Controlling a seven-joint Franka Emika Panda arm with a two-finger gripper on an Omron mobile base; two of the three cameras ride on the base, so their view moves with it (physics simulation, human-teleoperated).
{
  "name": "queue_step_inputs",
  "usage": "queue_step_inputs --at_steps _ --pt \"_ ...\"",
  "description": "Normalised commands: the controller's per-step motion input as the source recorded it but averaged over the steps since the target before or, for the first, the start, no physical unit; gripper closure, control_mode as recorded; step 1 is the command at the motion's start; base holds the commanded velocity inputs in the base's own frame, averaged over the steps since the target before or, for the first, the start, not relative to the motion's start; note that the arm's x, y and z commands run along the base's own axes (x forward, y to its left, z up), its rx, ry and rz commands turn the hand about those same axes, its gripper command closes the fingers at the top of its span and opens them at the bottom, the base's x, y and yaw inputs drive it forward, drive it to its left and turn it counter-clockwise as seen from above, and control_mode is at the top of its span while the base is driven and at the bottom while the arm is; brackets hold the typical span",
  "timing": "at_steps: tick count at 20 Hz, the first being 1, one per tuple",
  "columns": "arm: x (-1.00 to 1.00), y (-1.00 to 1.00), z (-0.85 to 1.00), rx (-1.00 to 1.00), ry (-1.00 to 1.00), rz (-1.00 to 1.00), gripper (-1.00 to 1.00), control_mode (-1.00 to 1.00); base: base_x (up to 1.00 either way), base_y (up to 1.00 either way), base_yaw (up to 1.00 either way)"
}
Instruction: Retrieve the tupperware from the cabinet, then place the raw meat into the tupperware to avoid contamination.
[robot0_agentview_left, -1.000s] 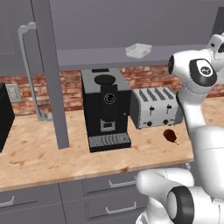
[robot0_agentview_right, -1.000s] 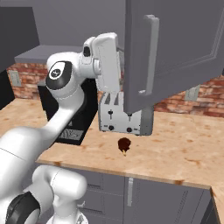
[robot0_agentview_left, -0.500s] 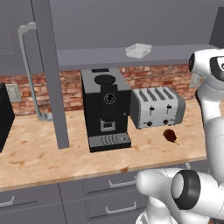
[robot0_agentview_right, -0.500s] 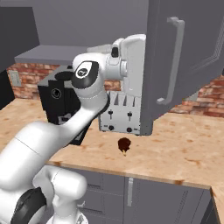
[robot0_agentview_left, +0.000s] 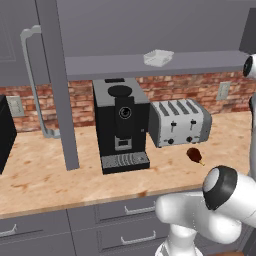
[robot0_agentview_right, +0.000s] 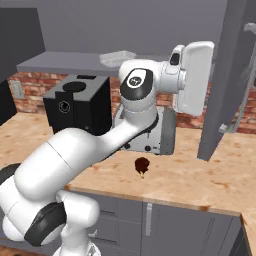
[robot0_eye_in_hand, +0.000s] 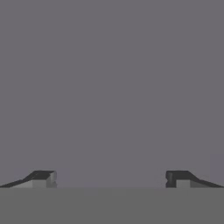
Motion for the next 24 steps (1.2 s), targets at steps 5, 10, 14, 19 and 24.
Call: queue_step_inputs --at_steps 5,10,14,19,24 --pt "0.0 -0.55 -0.01 0.1 0.01 0.0 -1.0 -1.0 0.0 0.0 0.0" --pt "0.0 -0.17 -0.01 0.04 0.0 0.0 -1.0 -1.0 0.0 0.0 0.0" --pt "-0.04 -0.04 -0.02 0.03 0.0 0.01 -1.0 -1.0 0.0 0.0 0.0" --pt "-0.26 0.06 -0.03 0.05 0.0 0.05 -1.0 -1.0 0.0 0.0 0.0" --pt "-0.28 0.26 -0.04 0.05 0.0 0.07 -1.0 -1.0 0.0 0.0 0.0"
